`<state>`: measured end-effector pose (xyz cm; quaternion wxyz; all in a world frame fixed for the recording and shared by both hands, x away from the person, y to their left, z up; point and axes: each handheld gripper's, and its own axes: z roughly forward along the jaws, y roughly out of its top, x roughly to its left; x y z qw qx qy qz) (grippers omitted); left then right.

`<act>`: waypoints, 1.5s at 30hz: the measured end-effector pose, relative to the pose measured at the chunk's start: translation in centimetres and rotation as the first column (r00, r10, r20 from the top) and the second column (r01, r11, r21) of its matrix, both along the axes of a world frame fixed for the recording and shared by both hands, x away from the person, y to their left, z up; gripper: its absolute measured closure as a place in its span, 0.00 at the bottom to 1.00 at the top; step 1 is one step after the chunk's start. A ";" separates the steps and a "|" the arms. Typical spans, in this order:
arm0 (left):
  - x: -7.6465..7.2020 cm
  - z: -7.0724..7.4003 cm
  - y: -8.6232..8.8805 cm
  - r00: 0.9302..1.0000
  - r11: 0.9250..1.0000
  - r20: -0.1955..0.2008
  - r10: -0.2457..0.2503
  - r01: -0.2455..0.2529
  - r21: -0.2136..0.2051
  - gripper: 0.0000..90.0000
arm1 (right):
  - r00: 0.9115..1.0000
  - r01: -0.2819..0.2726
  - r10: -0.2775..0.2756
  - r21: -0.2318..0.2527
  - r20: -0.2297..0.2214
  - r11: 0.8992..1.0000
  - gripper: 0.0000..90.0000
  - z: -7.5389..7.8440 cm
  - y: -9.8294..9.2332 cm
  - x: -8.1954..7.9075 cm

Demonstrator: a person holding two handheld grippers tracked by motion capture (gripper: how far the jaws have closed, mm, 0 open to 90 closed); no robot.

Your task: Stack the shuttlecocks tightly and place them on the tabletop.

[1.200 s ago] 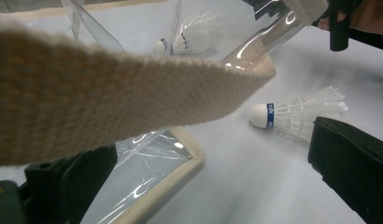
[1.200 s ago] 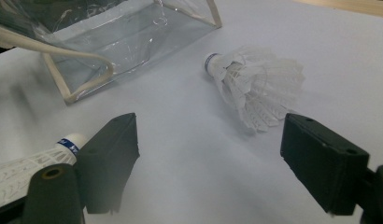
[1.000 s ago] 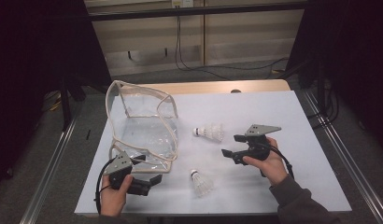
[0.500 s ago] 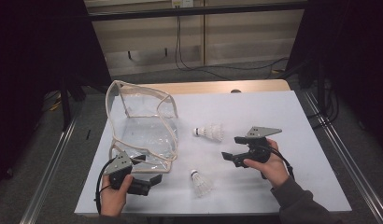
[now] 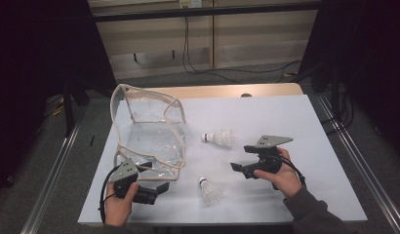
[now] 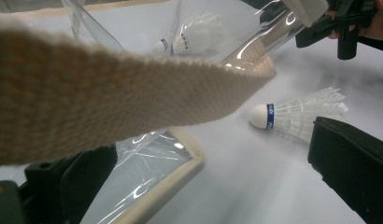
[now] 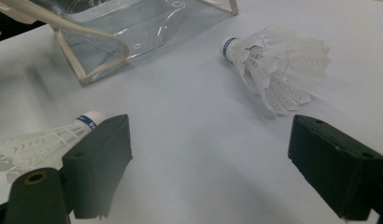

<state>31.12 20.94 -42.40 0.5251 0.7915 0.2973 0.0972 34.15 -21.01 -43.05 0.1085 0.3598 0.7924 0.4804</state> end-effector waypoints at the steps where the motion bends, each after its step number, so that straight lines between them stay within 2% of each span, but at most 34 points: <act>1: 0.0 0.0 0.0 1.000 1.000 0.001 -0.001 0.001 0.002 0.01 | 1.000 -0.002 0.002 -0.003 -0.002 1.000 0.14 0.0 0.0 -0.1; 12: 0.0 0.0 0.0 1.000 1.000 0.002 0.002 -0.002 0.001 0.01 | 1.000 -0.028 0.028 -0.014 0.007 1.000 0.13 -0.1 0.5 -0.6; 45: 0.0 0.0 0.0 1.000 1.000 0.002 0.003 -0.003 0.006 0.01 | 0.996 -0.088 0.088 -0.030 -0.005 0.996 0.13 -0.5 1.8 -1.5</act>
